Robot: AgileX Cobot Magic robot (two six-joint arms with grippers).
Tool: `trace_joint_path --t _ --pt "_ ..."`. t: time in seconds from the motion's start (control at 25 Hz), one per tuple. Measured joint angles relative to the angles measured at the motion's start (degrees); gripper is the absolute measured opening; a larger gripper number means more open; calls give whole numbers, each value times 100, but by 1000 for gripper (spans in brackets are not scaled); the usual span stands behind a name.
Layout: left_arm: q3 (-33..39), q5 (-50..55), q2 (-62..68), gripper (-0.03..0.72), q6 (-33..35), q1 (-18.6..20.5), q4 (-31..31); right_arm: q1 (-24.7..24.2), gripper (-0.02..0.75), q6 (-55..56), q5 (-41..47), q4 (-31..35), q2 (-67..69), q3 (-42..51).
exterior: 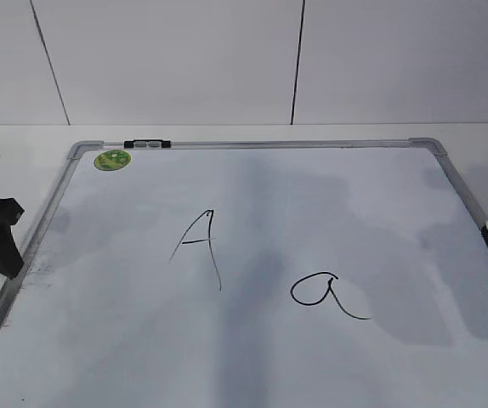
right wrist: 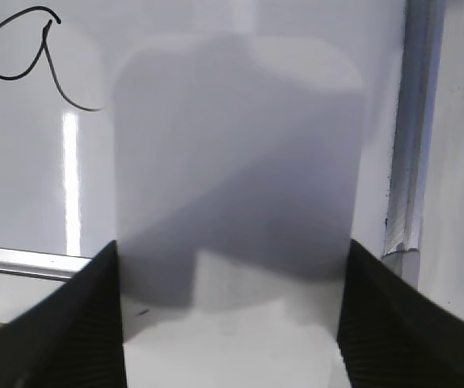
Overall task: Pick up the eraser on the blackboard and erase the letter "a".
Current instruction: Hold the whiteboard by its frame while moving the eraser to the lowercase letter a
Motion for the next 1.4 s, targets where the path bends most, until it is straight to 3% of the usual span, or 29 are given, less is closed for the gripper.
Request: trace_joint_path --t 0.28,0.68,1.0,1.4 --pt "-10 -70 175 243 0 0 0 0 555 0 -11 0 0 0" --pt "-21 -105 406 223 0 0 0 0 555 -13 -33 0 0 0" --pt "-28 -110 406 71 0 8 -45 0 555 -15 -66 0 0 0" --pt "-28 -110 406 58 0 8 -45 0 555 -126 -113 97 0 0"
